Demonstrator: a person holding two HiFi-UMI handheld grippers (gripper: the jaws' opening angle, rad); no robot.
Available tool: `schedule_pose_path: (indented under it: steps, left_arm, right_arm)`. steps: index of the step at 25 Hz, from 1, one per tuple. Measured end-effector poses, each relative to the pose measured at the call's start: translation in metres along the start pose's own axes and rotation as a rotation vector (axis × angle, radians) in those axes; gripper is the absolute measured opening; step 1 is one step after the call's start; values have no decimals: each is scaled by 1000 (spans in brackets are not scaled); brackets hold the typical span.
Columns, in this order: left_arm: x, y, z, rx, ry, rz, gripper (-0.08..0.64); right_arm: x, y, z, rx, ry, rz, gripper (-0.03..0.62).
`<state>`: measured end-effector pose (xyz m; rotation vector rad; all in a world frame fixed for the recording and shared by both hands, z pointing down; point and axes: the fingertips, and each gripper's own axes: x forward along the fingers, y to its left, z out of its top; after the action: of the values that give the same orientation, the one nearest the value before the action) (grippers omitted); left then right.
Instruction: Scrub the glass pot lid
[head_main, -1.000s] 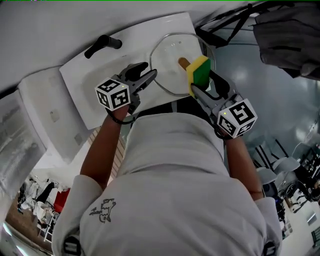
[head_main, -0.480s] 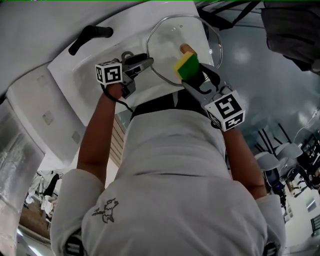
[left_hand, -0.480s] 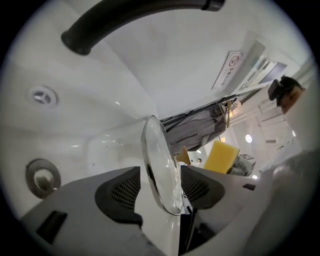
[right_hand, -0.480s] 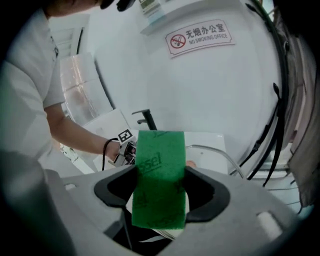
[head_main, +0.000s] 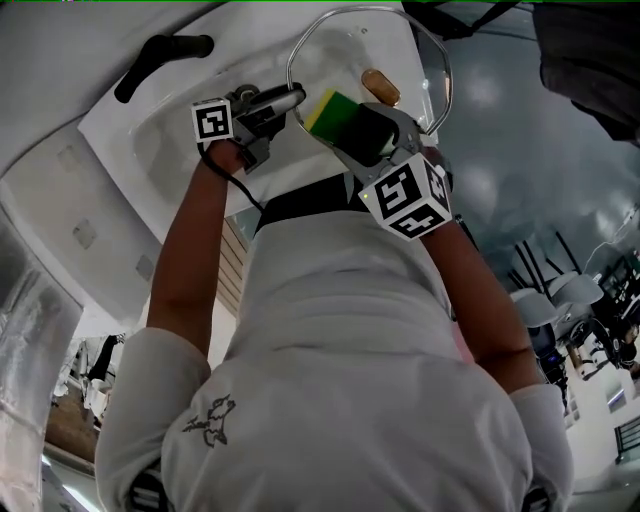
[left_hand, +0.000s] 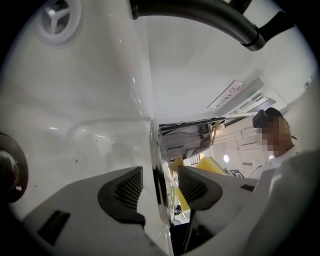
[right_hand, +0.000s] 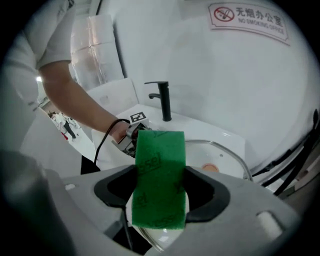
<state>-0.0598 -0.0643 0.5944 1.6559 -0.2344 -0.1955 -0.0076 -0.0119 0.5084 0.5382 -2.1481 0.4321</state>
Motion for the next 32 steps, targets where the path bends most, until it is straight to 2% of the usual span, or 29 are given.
schedule_pose_path:
  steps: [5,11,17,24,28,32]
  left_arm:
    - [1,-3,-1,-27,1,-54,98]
    - [0,-3,-2,-61,-17,-67,83]
    - [0,-7,1,-36,-21,-76,83]
    - [-2,-4,2,-18,2,-54,81]
    - [-3,-2,2,-30,14,-55,78]
    - [-1,-6,-1,-42,37,-79,74]
  right_arm:
    - [29,-3,3,-68,65,-56,296]
    - [59,-4,-1,-181,159,-137,295]
    - [56,12,-13,-235,172,-84,288]
    - [37,31,-53,-314,232,-40,287]
    - [15,28,-91,-284,268,-26,285]
    - [-7,11,-127,-189,315,-41,285]
